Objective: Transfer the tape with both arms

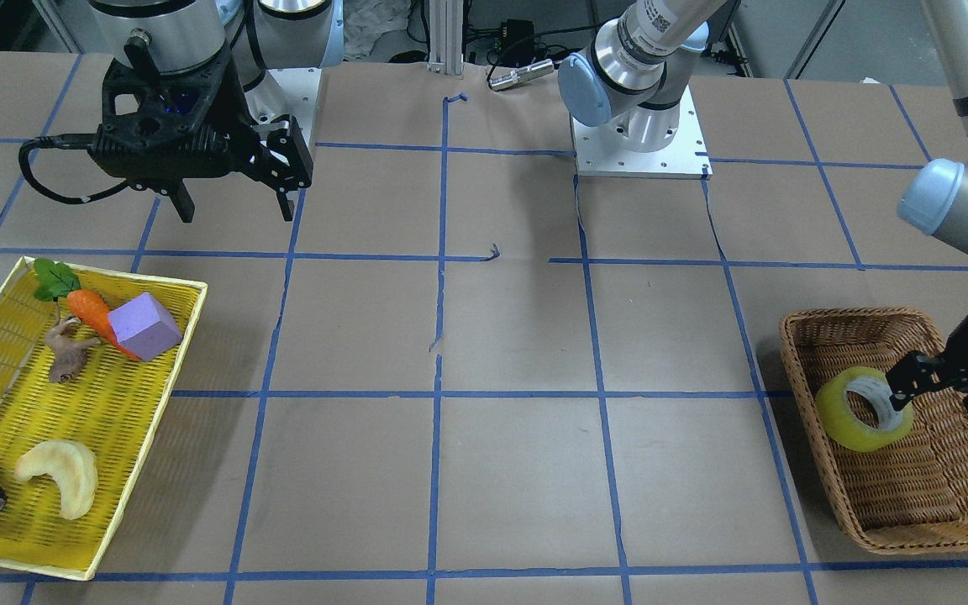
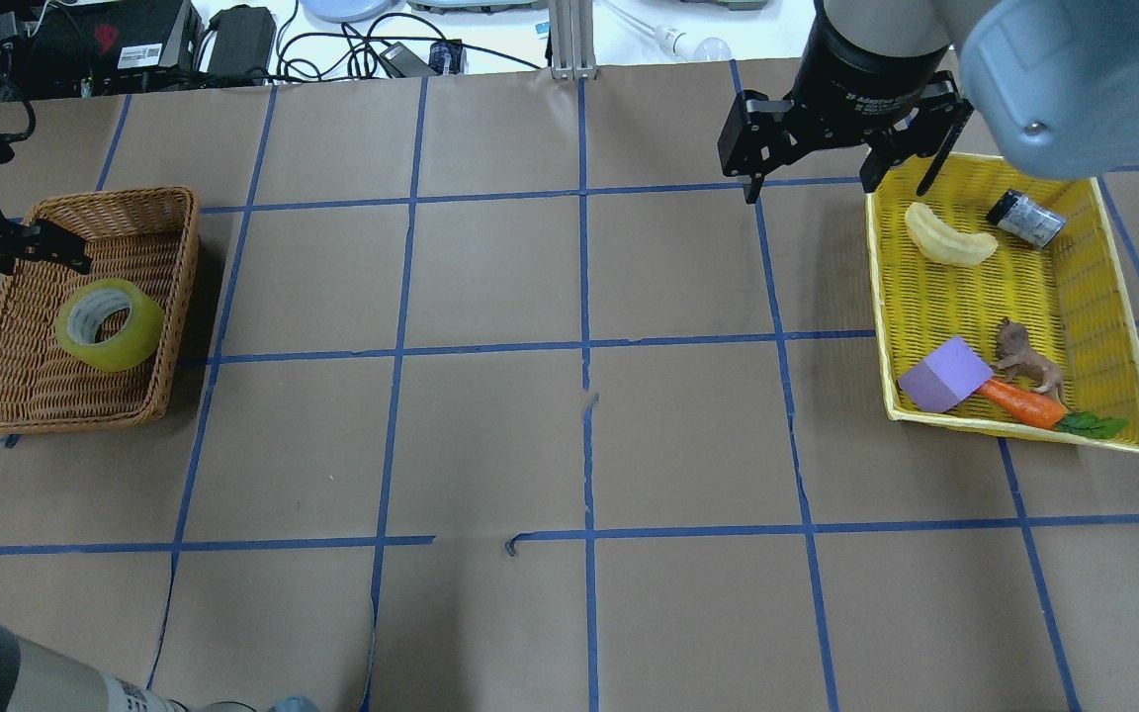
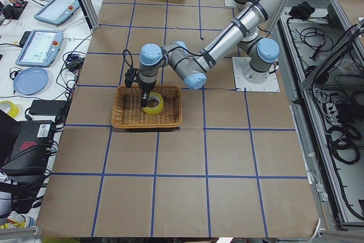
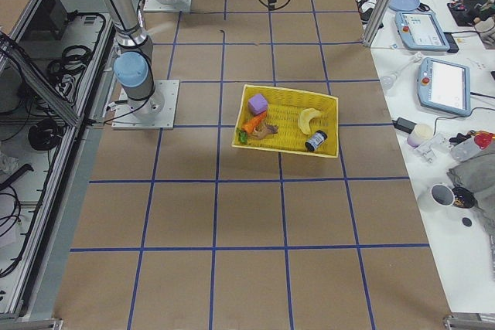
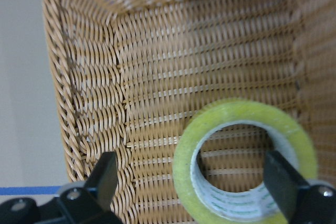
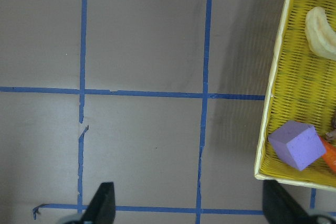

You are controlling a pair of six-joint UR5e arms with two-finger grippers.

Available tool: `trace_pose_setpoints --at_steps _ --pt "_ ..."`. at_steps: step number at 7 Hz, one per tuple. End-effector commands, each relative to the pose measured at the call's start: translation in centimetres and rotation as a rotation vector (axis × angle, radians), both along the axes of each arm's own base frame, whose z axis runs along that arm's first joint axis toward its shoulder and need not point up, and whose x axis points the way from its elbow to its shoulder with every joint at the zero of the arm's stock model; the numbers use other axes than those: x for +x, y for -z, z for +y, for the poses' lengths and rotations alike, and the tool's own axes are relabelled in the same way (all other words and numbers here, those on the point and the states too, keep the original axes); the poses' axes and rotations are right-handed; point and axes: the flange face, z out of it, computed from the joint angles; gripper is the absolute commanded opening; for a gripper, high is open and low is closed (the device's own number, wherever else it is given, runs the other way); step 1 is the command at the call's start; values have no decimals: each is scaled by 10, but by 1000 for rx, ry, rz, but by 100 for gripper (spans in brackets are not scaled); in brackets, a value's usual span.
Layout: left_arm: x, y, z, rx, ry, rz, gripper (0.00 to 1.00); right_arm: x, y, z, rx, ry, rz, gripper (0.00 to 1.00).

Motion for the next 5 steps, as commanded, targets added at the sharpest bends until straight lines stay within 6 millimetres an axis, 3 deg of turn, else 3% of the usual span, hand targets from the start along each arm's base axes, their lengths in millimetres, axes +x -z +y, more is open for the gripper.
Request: trace_pose_setpoints --at_steps 1,2,3,5 --pt "-99 -68 -10 56 -12 -30 100 0 0 0 0 0 1 100" --pt "-143 -92 0 110 -49 6 100 0 1 0 1 -1 1 100" --pt "-174 -111 14 134 -53 20 100 -1 0 0 0 0 1 100" --pt "-262 -136 49 223 71 30 100 -1 0 0 0 0 1 100"
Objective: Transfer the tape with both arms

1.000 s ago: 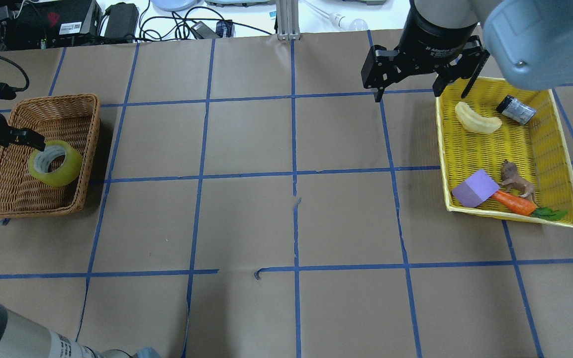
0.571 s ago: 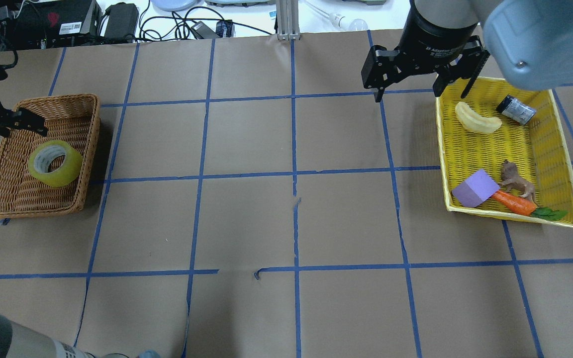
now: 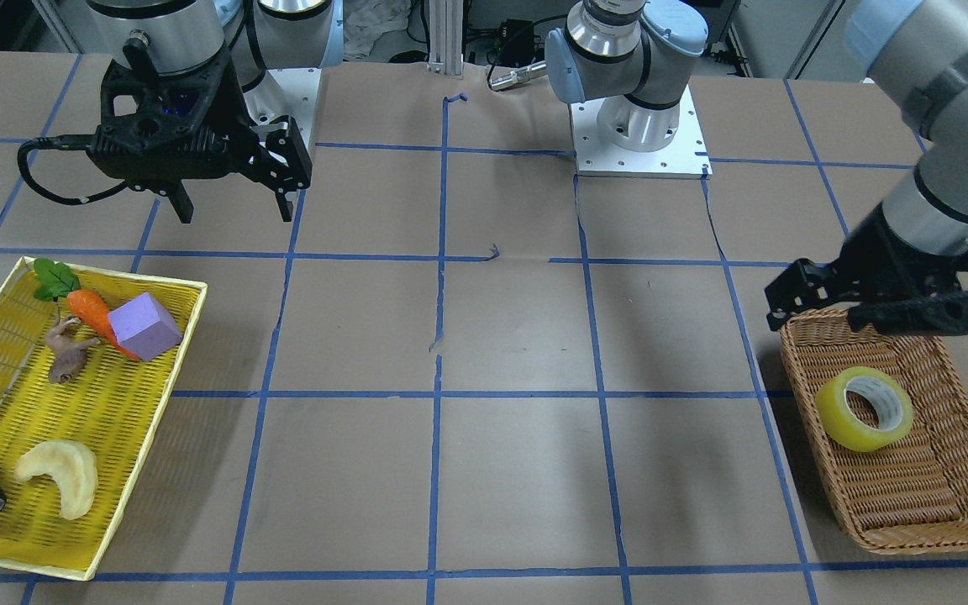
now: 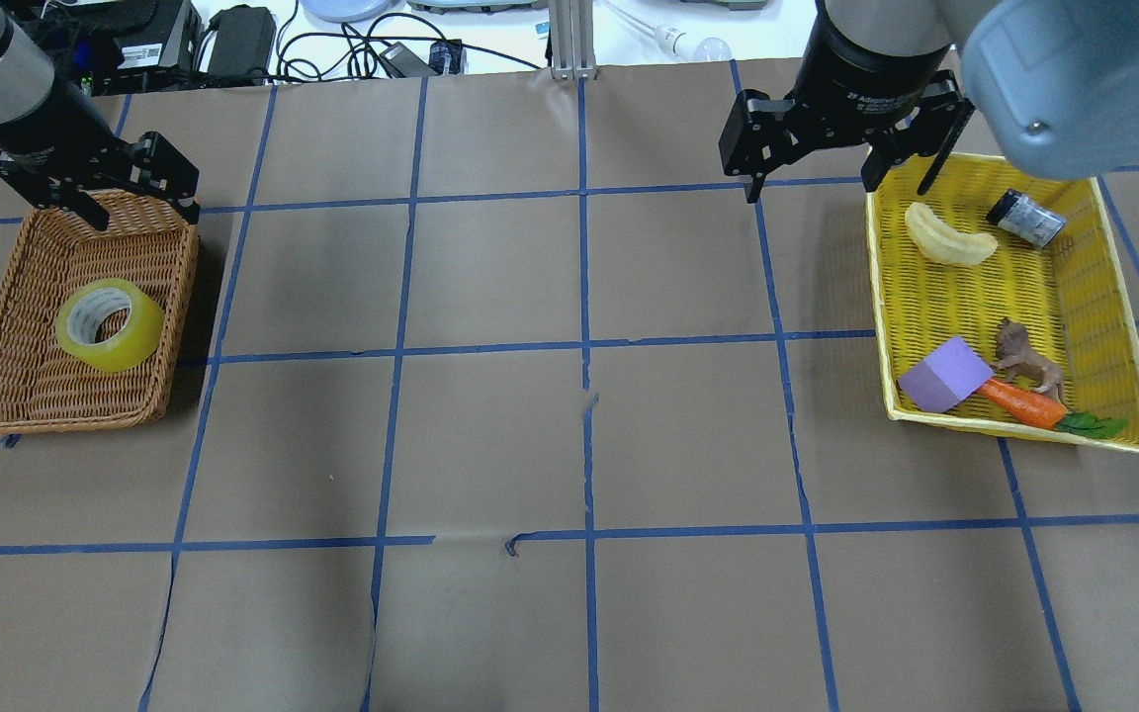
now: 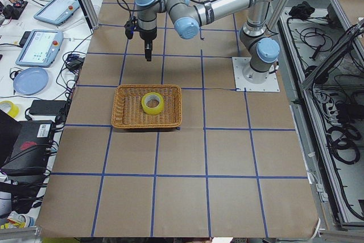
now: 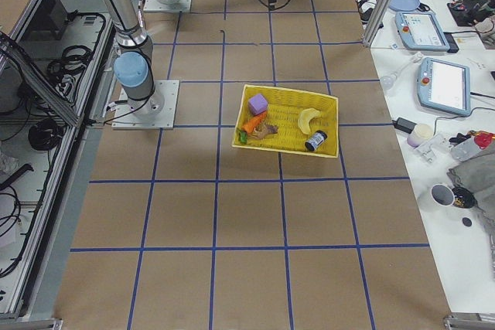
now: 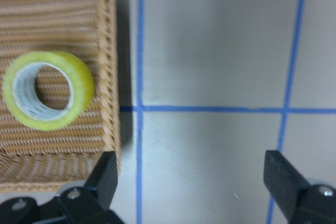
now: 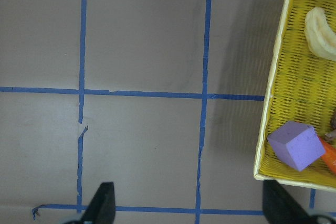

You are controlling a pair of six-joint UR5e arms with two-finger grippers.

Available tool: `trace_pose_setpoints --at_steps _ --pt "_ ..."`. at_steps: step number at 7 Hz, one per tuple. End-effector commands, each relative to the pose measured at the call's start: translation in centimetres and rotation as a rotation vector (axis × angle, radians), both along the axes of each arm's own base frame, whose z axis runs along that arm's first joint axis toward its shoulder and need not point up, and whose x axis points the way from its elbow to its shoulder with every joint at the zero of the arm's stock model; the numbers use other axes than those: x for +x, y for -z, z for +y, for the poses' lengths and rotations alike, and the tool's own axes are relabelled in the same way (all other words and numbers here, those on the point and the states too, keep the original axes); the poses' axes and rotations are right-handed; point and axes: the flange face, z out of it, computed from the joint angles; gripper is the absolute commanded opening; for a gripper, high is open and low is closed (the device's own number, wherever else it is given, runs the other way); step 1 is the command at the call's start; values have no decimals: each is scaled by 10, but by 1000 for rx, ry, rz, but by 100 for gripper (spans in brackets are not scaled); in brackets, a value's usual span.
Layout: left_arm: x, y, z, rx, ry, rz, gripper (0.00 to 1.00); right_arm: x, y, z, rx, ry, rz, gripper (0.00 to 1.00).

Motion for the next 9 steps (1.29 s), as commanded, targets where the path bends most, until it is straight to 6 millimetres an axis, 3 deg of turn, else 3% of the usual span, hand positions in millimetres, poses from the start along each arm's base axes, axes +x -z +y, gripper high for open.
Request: trace_pose_setpoints --at_steps 1,4,5,9 --pt "-84 -27 38 54 95 37 100 0 0 0 0 1 2 100" --pt "-168 -36 65 57 144 66 100 -1 1 0 2 3 5 100" --pt "-179 -35 70 60 151 63 100 -2 1 2 12 3 9 100" --pt "-178 -32 73 74 154 50 100 -2 1 2 13 3 9 100"
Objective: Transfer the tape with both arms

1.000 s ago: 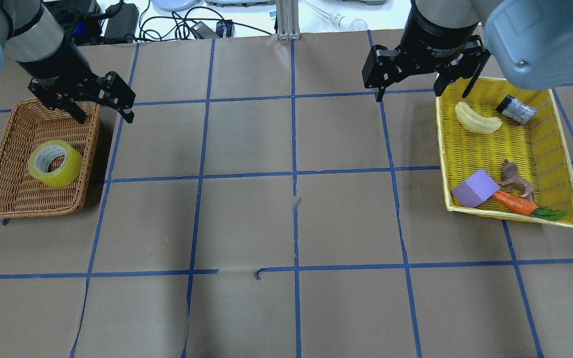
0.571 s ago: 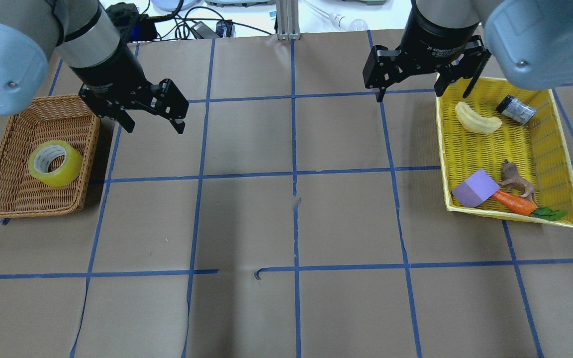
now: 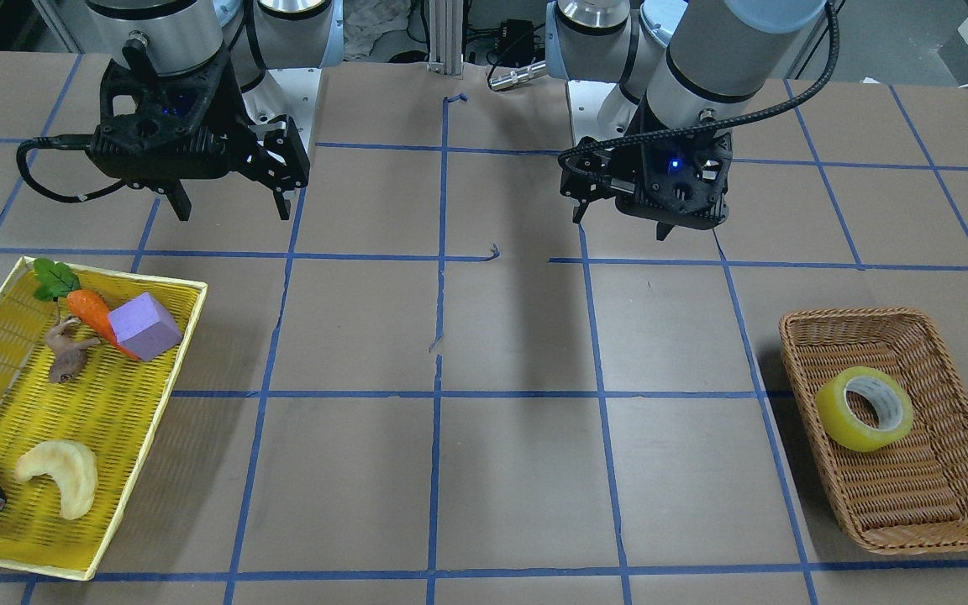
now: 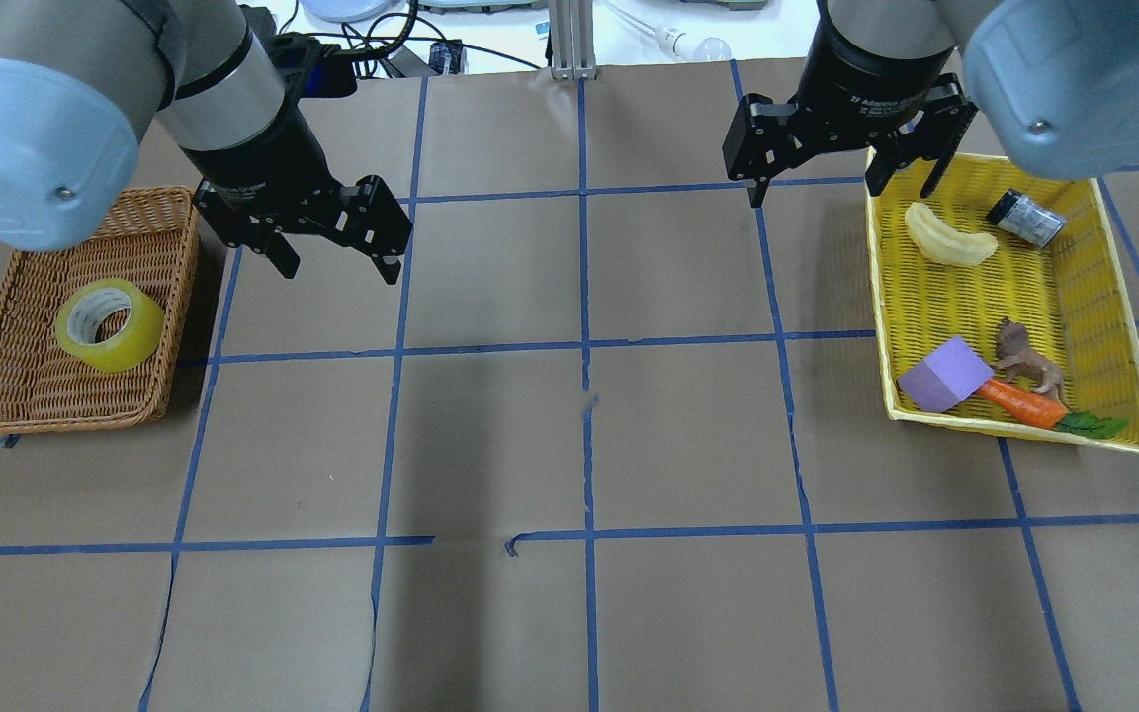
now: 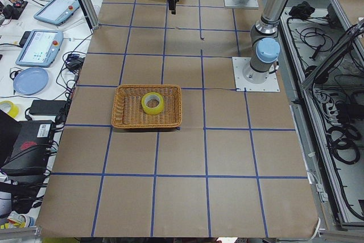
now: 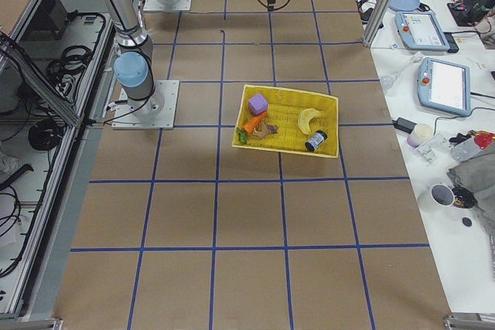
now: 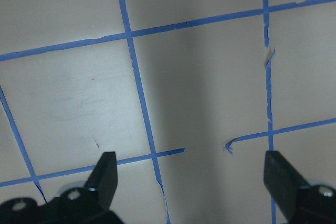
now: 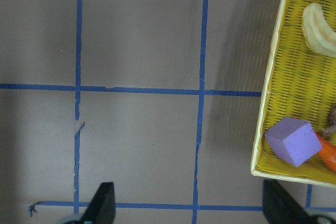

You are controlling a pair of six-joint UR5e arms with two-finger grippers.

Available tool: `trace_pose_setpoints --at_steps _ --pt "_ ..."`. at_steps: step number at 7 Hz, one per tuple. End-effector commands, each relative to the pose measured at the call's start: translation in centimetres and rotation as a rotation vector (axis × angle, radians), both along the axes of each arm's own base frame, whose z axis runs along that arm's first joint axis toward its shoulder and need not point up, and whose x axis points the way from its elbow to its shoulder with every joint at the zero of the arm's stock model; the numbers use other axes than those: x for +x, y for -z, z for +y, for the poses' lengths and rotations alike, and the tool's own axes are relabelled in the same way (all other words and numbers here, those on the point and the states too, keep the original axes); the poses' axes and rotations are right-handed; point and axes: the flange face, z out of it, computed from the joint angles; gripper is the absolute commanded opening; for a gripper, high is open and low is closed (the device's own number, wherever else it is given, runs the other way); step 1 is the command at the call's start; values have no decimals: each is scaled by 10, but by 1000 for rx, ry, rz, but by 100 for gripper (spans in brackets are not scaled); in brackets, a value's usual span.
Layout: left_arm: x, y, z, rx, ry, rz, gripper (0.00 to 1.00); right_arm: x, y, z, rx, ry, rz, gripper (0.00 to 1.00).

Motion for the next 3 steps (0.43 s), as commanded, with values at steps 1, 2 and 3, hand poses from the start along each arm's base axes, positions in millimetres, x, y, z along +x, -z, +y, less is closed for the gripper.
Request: trace_pose_setpoints --at_steps 1,2,3 --pt "3 1 0 1 3 -31 100 1 0 0 -3 -4 0 100" --pt "3 1 0 1 3 -31 100 0 1 0 1 -2 0 100" --pt "3 0 1 -1 3 -33 100 0 1 0 1 -2 0 100"
